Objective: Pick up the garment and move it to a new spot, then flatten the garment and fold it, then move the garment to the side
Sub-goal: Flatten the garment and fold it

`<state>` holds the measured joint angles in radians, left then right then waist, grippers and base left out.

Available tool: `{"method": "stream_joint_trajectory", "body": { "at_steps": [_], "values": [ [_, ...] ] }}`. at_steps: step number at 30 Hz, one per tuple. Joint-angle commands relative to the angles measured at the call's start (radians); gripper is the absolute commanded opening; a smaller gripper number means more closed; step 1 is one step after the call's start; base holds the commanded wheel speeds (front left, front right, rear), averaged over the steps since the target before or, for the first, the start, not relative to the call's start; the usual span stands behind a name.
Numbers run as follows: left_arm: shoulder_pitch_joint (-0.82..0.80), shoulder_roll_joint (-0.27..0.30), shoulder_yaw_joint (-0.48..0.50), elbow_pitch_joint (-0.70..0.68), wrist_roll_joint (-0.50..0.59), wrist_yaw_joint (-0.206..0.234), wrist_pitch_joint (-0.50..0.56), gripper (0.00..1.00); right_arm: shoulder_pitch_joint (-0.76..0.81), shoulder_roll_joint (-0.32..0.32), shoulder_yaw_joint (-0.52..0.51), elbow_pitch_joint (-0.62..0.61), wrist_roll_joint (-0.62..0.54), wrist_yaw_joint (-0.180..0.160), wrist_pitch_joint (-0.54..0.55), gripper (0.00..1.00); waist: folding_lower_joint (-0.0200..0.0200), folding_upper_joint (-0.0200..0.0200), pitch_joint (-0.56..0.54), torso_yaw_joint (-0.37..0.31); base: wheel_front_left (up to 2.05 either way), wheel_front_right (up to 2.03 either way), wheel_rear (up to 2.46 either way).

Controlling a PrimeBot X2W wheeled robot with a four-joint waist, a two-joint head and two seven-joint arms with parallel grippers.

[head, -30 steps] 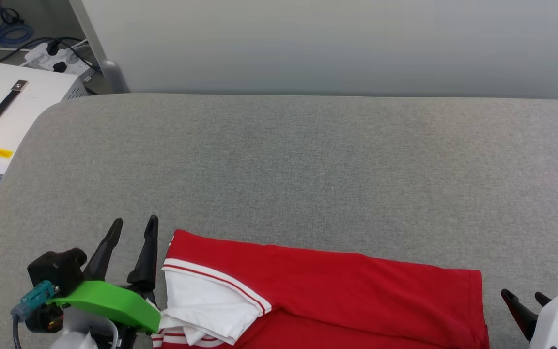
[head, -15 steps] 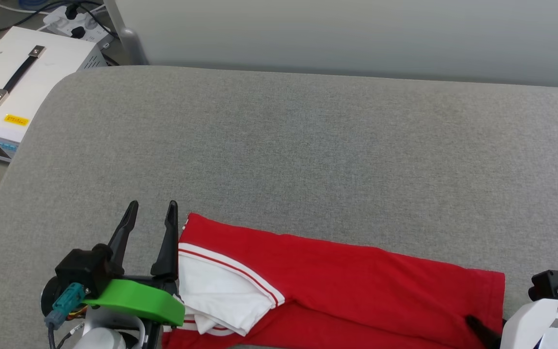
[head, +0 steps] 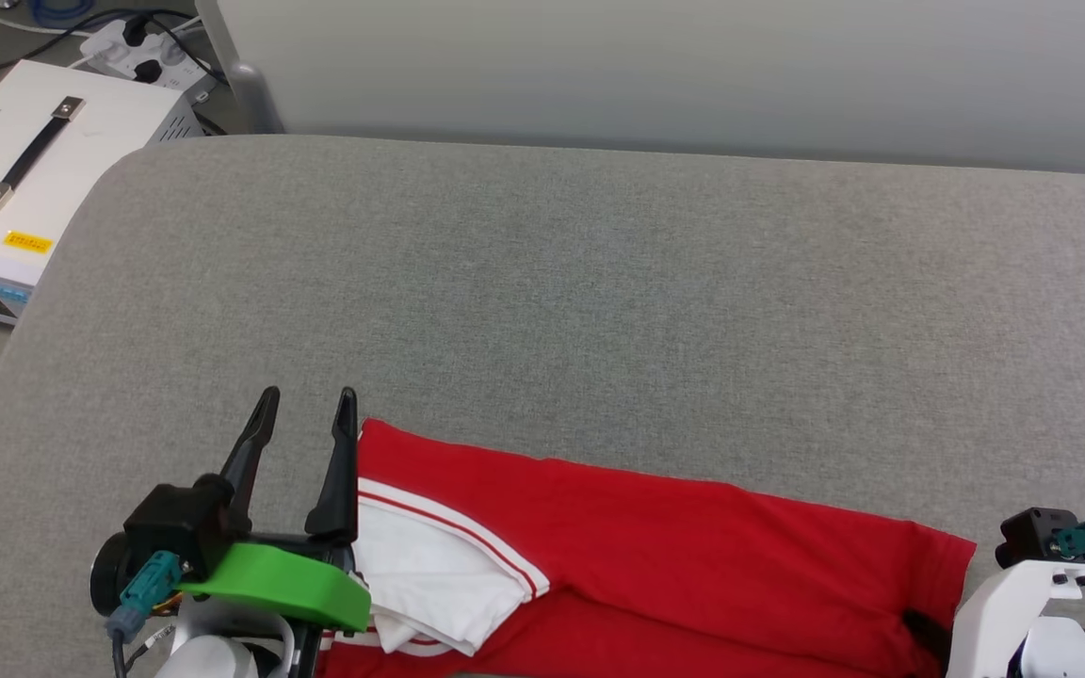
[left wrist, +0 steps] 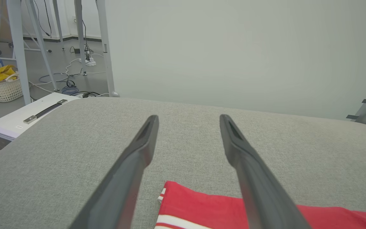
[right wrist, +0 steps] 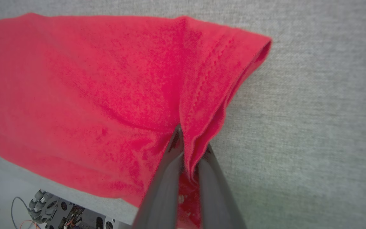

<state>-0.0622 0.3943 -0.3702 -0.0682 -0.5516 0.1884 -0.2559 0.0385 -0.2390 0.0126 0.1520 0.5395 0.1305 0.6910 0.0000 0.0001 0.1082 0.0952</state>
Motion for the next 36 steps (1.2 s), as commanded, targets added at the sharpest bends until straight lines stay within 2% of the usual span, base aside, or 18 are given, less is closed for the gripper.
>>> {"method": "stream_joint_trajectory", "body": {
  "at_steps": [1,9,17,22,25,30,36],
  "values": [
    [0.004,-0.002,0.005,0.007,0.013,0.0,-0.006,1.0,-0.011,-0.002,0.012,0.003,0.004,0.0,-0.001,0.0,0.0,-0.0001,-0.014,-0.011,0.0,0.0,0.0],
    [0.027,0.011,0.01,0.003,0.031,0.021,-0.005,1.0,-0.028,-0.055,-0.048,-0.059,-0.005,0.0,0.037,0.0,0.0,-0.0001,-0.037,-0.042,0.0,0.0,0.0],
    [0.027,0.016,0.006,-0.008,0.036,0.032,-0.001,1.0,-0.025,-0.09,-0.239,-0.054,-0.024,0.0,0.069,0.0,0.0,-0.0001,-0.029,-0.058,0.0,0.0,0.0],
    [0.028,0.014,0.007,-0.01,0.041,0.039,-0.001,1.0,-0.022,-0.058,-0.347,-0.072,-0.007,0.0,0.109,0.0,0.0,-0.0001,-0.03,-0.063,0.0,0.0,0.0],
    [0.028,0.013,0.005,-0.01,0.043,0.04,-0.002,1.0,-0.032,-0.002,-0.381,-0.086,0.065,0.0,0.166,0.0,0.0,-0.0001,-0.032,-0.063,0.0,0.0,0.0],
    [0.025,0.014,0.0,-0.008,0.043,0.04,0.0,1.0,-0.05,0.128,-0.401,-0.145,0.294,0.0,0.325,0.0,0.0,-0.0001,-0.037,-0.054,0.0,0.0,0.0],
    [0.021,0.013,-0.009,-0.008,0.042,0.039,0.007,1.0,-0.06,0.185,-0.393,-0.161,0.532,0.0,0.462,0.0,0.0,-0.0001,-0.048,-0.037,0.0,0.0,0.0]
  ]
}}
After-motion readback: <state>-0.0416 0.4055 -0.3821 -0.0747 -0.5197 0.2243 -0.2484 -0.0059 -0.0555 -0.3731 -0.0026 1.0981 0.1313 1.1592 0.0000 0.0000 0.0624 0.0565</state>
